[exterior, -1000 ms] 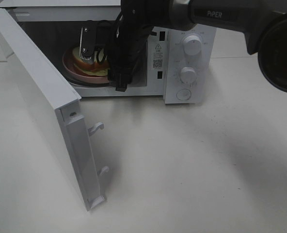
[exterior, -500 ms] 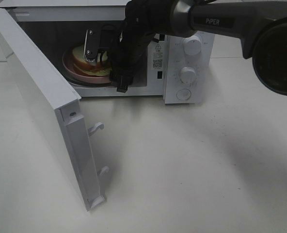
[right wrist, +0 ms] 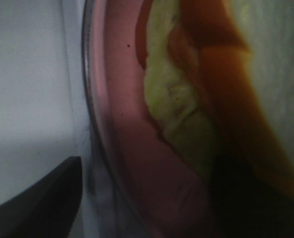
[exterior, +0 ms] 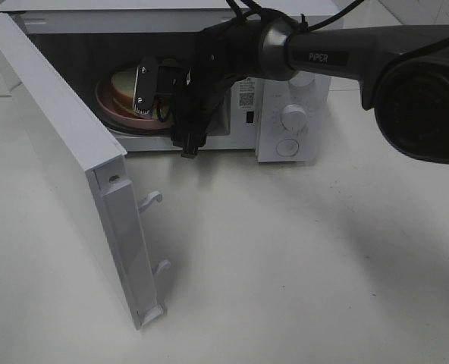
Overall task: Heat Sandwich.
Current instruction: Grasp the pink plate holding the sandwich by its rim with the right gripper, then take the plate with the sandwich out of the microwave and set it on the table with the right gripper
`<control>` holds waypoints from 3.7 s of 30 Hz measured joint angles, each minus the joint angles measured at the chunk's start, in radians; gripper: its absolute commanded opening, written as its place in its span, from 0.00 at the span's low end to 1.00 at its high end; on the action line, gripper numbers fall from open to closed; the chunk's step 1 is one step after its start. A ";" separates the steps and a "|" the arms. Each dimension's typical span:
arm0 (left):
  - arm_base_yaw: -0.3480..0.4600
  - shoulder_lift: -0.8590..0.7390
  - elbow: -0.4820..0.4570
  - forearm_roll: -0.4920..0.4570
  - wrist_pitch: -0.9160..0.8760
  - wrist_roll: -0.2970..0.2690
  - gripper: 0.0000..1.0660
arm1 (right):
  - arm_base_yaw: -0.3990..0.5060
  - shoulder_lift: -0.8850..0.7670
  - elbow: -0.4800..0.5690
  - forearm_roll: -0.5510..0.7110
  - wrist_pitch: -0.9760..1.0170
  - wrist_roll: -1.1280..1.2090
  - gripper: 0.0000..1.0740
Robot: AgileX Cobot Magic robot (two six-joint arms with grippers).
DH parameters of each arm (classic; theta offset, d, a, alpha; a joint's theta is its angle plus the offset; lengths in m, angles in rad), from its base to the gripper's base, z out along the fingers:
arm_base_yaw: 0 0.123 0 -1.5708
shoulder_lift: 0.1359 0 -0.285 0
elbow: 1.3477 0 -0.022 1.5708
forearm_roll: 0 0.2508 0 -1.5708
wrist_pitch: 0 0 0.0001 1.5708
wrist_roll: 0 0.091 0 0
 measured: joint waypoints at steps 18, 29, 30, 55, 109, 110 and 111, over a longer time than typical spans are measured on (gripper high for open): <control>0.000 0.000 0.000 0.000 0.000 0.000 0.72 | 0.000 0.045 -0.049 0.024 0.008 0.000 0.58; 0.000 0.000 0.000 0.000 0.000 0.000 0.72 | 0.005 0.045 -0.049 0.035 0.013 -0.001 0.00; 0.000 0.000 0.000 0.000 0.000 0.000 0.72 | 0.005 0.045 -0.049 0.035 0.013 -0.001 0.00; 0.000 0.000 0.000 0.000 0.000 0.000 0.72 | 0.008 0.030 -0.049 0.043 0.041 -0.001 0.00; 0.000 0.000 0.000 -0.014 0.000 0.033 0.72 | 0.089 -0.085 -0.049 -0.075 0.497 -0.111 0.00; 0.000 0.000 0.000 -0.021 0.000 0.042 0.72 | 0.090 -0.085 -0.049 -0.079 0.501 -0.112 0.00; 0.000 0.000 0.000 -0.027 0.000 0.050 0.72 | 0.091 -0.085 -0.049 -0.083 0.504 -0.113 0.00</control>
